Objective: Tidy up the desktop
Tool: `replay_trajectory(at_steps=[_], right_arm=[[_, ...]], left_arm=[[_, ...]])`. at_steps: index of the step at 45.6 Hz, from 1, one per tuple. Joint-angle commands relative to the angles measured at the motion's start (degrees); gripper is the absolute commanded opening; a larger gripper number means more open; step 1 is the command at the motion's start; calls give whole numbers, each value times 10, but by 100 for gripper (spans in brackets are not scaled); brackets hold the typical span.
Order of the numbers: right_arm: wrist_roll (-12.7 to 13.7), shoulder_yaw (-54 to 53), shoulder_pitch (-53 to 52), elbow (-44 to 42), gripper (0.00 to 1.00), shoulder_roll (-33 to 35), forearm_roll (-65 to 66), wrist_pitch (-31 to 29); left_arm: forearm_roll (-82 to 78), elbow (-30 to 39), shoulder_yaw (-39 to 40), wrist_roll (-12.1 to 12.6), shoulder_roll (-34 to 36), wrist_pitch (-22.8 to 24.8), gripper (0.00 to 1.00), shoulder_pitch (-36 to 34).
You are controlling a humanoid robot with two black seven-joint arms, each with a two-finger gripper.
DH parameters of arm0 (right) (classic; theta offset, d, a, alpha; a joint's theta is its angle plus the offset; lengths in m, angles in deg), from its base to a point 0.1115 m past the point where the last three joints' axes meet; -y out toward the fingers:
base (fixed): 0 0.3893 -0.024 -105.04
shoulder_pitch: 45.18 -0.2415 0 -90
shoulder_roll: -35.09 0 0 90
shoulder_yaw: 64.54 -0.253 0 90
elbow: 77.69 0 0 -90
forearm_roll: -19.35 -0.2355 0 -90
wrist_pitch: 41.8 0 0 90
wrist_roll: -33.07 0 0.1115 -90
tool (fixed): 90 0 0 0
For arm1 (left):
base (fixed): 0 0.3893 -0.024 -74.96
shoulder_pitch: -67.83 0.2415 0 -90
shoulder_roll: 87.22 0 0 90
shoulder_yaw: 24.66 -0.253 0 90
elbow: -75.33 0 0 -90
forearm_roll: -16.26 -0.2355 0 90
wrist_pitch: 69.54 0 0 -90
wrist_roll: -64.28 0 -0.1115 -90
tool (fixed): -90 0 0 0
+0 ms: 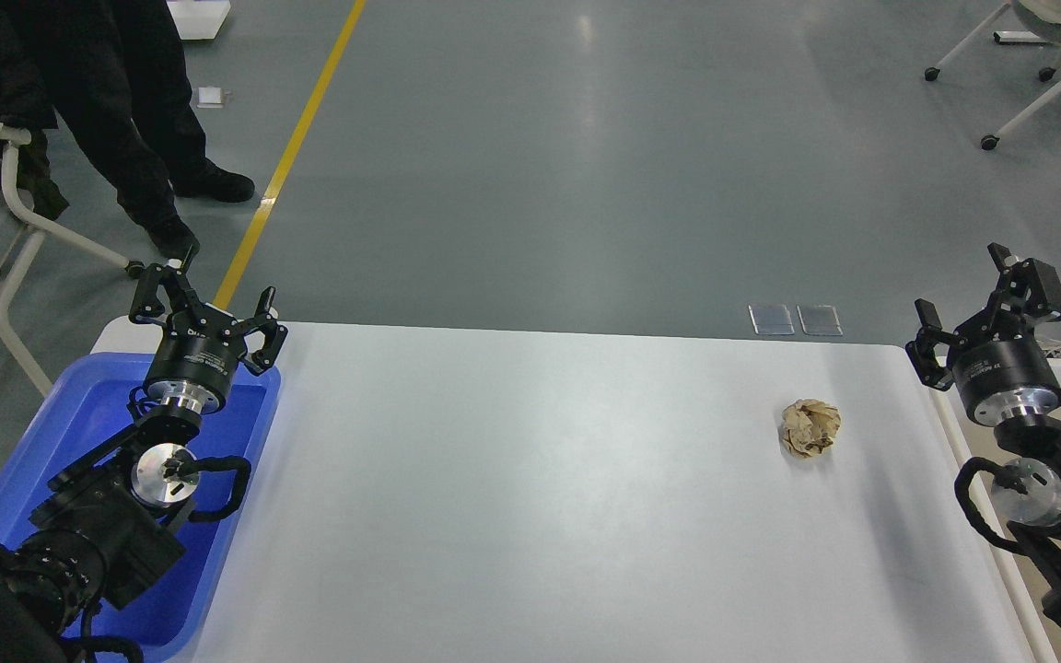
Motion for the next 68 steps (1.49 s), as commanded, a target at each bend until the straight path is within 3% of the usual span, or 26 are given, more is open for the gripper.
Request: replay_trajectory(at_steps=[1,61,68], right_arm=[[0,-3,2,0,100,5,0,0],[2,5,-6,0,100,25,10,4],[3,66,-31,-26,100,58,11,7]], left_arm=[[0,0,0,0,0,0,100,0],[0,0,0,0,0,0,100,0],[0,0,0,0,0,0,100,0]])
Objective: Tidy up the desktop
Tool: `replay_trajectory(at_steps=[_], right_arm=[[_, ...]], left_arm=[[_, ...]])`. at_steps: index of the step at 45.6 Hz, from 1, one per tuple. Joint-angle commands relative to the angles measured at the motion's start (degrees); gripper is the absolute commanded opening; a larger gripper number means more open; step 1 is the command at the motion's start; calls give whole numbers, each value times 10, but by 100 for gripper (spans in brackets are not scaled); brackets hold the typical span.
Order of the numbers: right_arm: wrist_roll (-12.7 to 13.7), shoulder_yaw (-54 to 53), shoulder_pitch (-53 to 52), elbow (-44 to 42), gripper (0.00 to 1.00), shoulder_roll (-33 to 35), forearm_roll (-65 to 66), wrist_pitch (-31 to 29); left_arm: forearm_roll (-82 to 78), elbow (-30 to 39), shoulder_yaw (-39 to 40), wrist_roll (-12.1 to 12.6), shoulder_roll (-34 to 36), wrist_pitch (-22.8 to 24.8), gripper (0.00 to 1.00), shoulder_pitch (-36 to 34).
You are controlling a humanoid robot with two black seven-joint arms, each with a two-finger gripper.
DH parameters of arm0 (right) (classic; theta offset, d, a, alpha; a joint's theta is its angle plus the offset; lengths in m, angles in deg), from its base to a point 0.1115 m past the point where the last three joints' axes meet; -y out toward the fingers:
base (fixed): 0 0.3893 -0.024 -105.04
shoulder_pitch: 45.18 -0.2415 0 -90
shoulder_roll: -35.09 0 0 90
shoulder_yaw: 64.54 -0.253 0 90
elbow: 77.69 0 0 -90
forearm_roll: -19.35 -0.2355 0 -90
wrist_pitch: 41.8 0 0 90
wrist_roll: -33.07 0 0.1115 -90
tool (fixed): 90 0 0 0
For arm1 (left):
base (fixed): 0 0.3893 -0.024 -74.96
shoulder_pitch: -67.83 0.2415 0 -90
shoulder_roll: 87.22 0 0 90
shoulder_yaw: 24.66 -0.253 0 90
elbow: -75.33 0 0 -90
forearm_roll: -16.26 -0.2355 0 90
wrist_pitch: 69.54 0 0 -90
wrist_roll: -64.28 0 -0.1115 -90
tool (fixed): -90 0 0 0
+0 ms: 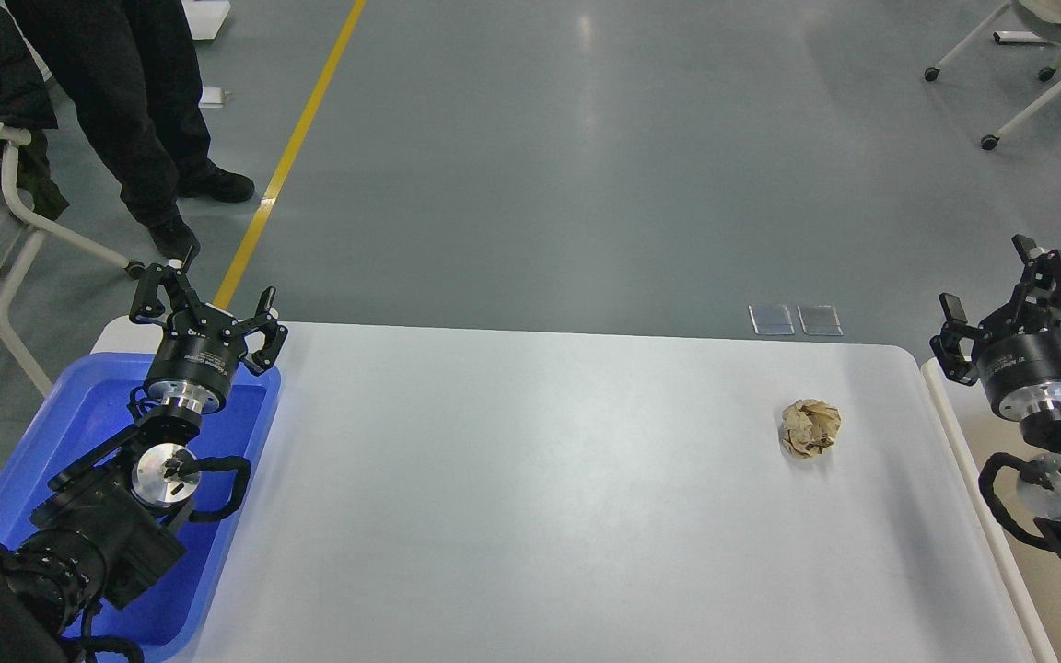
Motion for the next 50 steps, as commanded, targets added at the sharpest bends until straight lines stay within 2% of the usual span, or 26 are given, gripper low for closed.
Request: replay_trajectory(at_steps=[1,9,17,28,32,42,50], right_arm=[[3,75,-37,-33,100,34,5,4],[4,260,-134,-123,100,43,3,5],[5,393,-193,-206,100,44,4,5],[6,690,-268,-242,100,14,35,6],[6,769,-288,-242,100,-1,35,4],[6,859,-328,-243,100,-46,49,-2],[6,892,-332,-260,100,-90,89,-2]], left_arm=[[0,0,0,0,0,0,100,0],[0,0,0,0,0,0,100,0],[0,0,1,0,0,0,100,-1],[0,0,0,0,0,0,100,0],[0,0,0,0,0,0,100,0],[0,0,1,0,0,0,100,0],[0,0,0,0,0,0,100,0]])
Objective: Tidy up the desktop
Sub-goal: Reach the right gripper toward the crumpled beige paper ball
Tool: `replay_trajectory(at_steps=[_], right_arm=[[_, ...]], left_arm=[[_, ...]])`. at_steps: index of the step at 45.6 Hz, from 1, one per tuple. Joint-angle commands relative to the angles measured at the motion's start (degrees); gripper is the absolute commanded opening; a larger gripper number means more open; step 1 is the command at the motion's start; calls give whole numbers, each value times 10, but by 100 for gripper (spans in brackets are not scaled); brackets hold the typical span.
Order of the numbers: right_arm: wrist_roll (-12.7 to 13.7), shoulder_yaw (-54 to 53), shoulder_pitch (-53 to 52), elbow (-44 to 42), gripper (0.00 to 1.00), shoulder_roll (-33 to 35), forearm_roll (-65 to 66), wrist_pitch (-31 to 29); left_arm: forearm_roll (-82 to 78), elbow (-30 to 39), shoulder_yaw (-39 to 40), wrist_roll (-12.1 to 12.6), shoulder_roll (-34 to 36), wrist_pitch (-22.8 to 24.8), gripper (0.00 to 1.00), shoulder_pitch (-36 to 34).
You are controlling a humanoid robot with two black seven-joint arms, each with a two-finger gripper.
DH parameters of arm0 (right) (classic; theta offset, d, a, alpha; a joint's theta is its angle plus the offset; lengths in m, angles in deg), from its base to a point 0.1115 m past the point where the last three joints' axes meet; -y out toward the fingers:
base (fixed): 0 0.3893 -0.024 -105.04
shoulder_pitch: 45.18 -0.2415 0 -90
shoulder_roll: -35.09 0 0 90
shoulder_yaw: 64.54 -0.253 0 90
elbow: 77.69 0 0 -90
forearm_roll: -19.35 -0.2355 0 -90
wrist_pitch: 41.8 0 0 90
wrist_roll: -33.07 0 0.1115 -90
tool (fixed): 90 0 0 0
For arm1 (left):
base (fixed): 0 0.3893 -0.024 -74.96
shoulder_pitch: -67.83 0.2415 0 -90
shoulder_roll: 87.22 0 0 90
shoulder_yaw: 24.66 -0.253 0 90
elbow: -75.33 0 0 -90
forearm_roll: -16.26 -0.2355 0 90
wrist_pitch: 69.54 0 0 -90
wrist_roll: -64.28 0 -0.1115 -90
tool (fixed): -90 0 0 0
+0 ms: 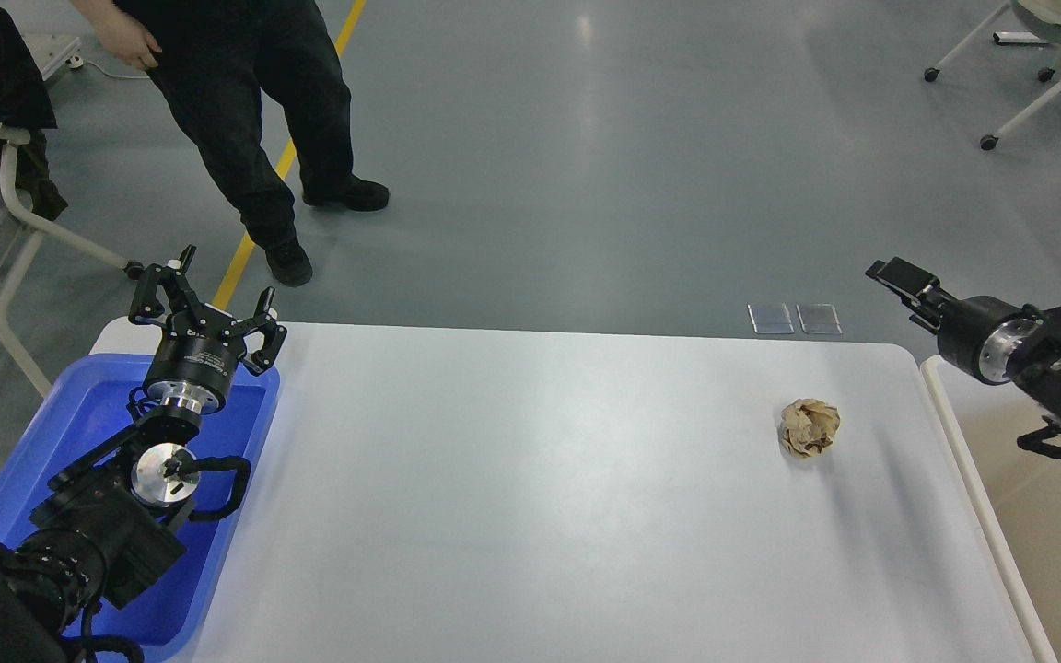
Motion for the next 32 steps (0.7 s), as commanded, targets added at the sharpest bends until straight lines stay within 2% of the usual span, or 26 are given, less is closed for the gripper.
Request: replay_trajectory(at_steps=[1,16,32], right_arm=[[0,89,-20,-27,100,-59,44,-2],[-1,109,71,-159,100,-136,113,-3],[-3,103,102,-166,99,-142,128,13]], left_arm=[[0,0,0,0,0,0,100,-1],[0,0,0,0,0,0,100,0],[0,0,0,0,0,0,100,0]])
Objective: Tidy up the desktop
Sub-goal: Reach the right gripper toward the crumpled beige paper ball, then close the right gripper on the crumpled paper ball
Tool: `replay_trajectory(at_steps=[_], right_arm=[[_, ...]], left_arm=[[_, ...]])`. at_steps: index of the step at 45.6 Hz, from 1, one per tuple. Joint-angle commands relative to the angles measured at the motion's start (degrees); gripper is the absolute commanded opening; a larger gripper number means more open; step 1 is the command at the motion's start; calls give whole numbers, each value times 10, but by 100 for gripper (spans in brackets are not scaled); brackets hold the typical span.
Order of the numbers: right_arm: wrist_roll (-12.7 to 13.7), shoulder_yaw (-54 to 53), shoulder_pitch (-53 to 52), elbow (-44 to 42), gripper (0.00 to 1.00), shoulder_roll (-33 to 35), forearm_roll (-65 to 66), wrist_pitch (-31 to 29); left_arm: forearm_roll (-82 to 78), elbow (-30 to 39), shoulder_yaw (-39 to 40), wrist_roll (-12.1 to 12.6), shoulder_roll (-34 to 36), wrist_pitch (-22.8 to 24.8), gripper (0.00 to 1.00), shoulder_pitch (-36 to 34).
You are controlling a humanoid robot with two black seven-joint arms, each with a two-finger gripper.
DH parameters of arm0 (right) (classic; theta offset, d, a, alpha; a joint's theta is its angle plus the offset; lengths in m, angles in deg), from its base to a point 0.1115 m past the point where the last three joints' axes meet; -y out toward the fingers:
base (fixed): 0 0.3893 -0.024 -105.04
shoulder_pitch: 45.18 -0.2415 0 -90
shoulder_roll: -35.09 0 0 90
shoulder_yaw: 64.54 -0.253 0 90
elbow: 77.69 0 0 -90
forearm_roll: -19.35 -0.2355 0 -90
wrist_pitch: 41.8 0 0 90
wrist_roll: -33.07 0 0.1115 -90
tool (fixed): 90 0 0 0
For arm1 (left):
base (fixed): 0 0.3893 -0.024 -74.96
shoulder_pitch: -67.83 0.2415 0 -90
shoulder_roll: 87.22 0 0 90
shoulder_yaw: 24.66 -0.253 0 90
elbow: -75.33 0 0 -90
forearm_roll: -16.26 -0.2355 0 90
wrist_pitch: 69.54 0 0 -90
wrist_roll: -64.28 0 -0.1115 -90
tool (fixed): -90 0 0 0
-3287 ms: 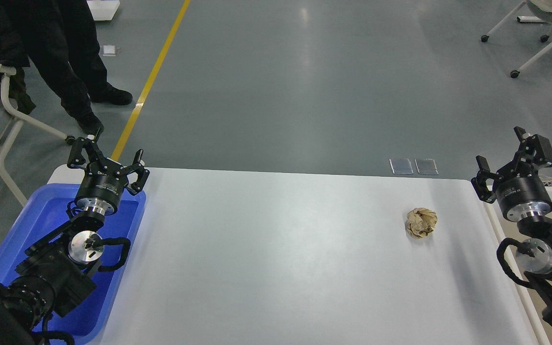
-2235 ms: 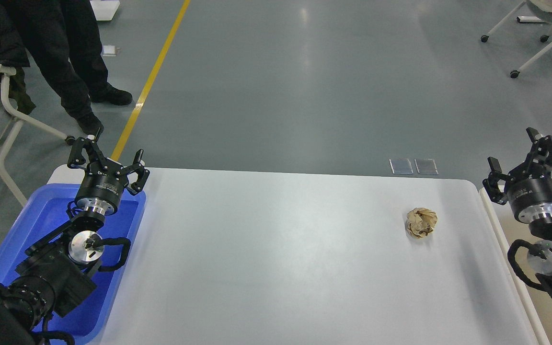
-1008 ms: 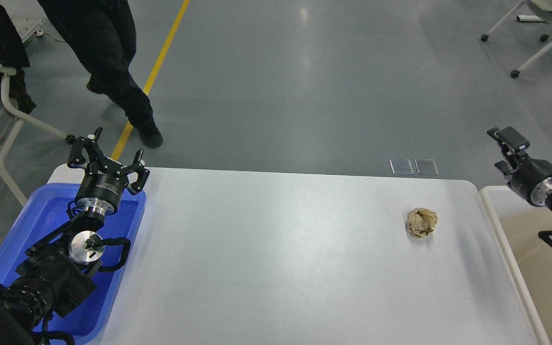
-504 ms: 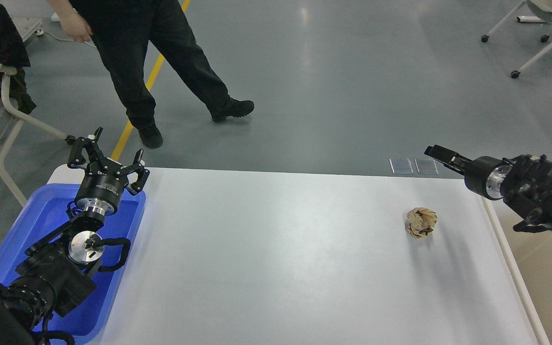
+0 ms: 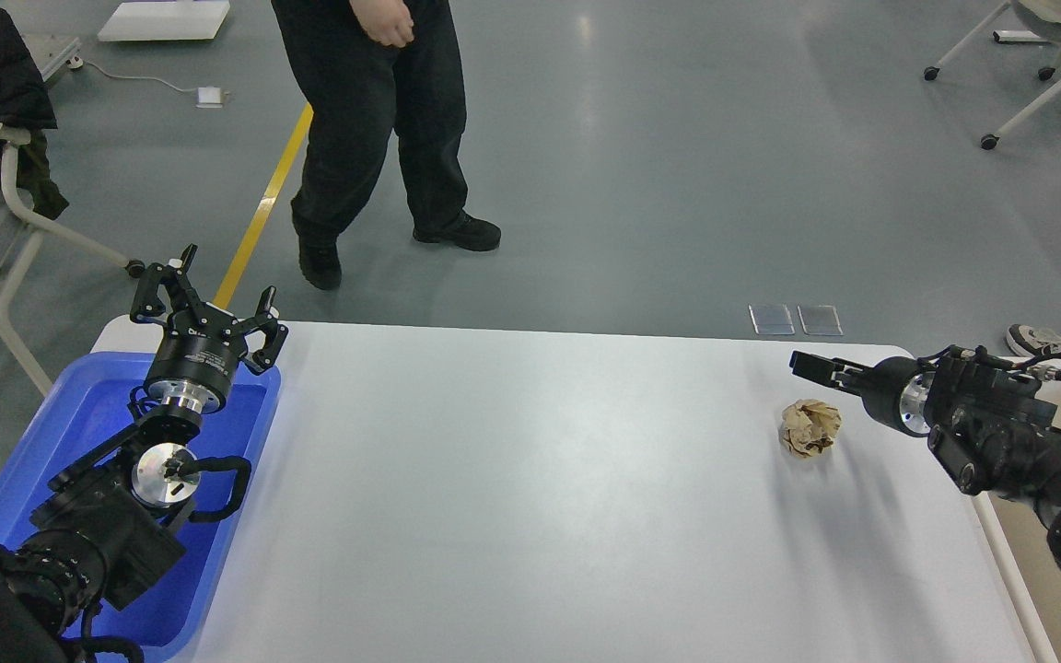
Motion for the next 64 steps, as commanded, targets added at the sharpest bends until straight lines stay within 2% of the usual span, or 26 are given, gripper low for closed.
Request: replay_trajectory(at_steps=[1,23,64], right_arm=[[-1,0,26,-17,99,-12,12,12],[-2,-2,53,-17,99,-41,11,41],[-2,5,77,-17,97,-54,12,90]], left_arm=[[0,0,0,0,0,0,100,0],[0,0,0,0,0,0,100,-1],[0,0,0,0,0,0,100,0]])
